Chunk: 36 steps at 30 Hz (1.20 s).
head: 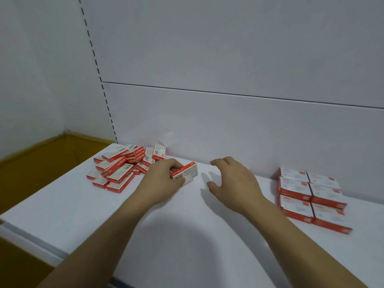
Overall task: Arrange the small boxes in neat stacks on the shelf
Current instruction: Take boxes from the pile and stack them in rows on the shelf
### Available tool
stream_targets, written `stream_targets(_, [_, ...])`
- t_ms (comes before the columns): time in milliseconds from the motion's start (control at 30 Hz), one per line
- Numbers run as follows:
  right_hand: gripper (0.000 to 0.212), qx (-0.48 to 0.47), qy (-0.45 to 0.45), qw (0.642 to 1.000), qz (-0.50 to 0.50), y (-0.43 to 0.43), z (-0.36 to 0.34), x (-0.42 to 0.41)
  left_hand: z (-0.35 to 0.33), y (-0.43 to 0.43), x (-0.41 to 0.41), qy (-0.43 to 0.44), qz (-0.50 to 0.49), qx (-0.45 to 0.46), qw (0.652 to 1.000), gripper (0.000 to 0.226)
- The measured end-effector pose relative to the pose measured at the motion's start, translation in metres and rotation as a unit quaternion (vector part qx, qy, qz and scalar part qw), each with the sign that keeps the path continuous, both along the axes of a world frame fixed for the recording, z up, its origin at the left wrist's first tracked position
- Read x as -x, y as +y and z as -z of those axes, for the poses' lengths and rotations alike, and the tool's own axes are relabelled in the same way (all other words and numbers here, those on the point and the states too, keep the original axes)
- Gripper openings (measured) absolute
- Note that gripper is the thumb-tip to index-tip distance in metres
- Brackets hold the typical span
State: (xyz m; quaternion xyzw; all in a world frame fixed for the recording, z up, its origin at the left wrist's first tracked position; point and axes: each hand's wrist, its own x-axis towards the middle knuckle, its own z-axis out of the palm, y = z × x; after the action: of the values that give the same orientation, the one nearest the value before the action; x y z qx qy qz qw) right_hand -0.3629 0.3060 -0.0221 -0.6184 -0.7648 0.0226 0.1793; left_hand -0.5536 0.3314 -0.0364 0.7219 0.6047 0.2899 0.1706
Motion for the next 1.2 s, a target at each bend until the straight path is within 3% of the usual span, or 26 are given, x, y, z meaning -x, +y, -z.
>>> stream_targets(333, [0.057, -0.003, 0.073, 0.995, 0.075, -0.028, -0.010, -0.084, -0.010, -0.005, -0.098, -0.136, 0.135, 0.031, 0.981, 0.021])
stream_targets(533, [0.058, -0.023, 0.143, 0.983, 0.113, -0.037, -0.007, -0.121, -0.005, -0.013, -0.143, -0.213, 0.156, 0.034, 0.964, 0.019])
stream_targets(767, [0.062, 0.002, 0.234, 0.967, 0.101, -0.048, 0.018, -0.117, 0.025, -0.033, -0.149, -0.142, 0.181, -0.045, 0.972, 0.023])
stream_targets(867, [0.055, 0.024, 0.313, 0.943, 0.110, -0.050, 0.022, -0.116, 0.026, -0.034, -0.145, -0.138, 0.183, -0.062, 0.971, 0.023])
stream_targets(1033, [0.020, 0.047, 0.474, 0.873, 0.102, -0.053, 0.020, -0.110, 0.028, -0.033, -0.142, -0.150, 0.202, -0.101, 0.962, 0.021])
stream_targets(1200, [0.022, 0.071, 0.551, 0.826, 0.091, -0.055, 0.016, -0.109, 0.029, -0.034, -0.139, -0.147, 0.207, -0.116, 0.960, 0.023])
